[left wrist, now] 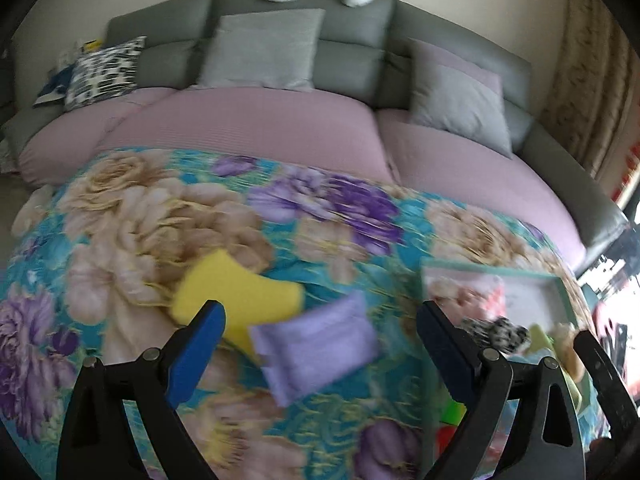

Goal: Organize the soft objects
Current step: 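Lower the puff and mask into the tray and open both tools, then withdraw both tools from the tray toward the sponge and packet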

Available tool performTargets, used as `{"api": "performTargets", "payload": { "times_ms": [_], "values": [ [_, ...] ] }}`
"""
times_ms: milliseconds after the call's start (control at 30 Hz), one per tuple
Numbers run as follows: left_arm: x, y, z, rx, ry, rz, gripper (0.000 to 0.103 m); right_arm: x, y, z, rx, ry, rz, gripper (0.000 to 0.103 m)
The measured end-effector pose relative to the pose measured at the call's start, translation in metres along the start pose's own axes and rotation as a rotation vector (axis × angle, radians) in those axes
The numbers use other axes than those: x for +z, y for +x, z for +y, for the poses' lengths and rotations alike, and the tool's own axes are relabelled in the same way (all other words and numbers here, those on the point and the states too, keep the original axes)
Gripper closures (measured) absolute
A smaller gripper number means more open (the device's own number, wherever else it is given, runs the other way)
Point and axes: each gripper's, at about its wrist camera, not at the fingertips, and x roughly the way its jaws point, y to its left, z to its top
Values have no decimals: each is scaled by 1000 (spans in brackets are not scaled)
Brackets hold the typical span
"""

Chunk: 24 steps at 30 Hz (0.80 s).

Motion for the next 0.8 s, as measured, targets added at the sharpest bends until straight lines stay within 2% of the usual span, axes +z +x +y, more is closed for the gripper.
{"api": "performTargets", "payload": {
  "times_ms": [233,500,800],
  "values": [
    [9,-14,54,99,-94,-46,7,-7,4,44,55,-87,1,15],
    [11,-25,111,172,-198,-85,7,-18,7,97,148,-156,3,15],
    [10,-22,144,194,-237,-67,6,-40,19,154,240,-243,58,15]
  ]
}}
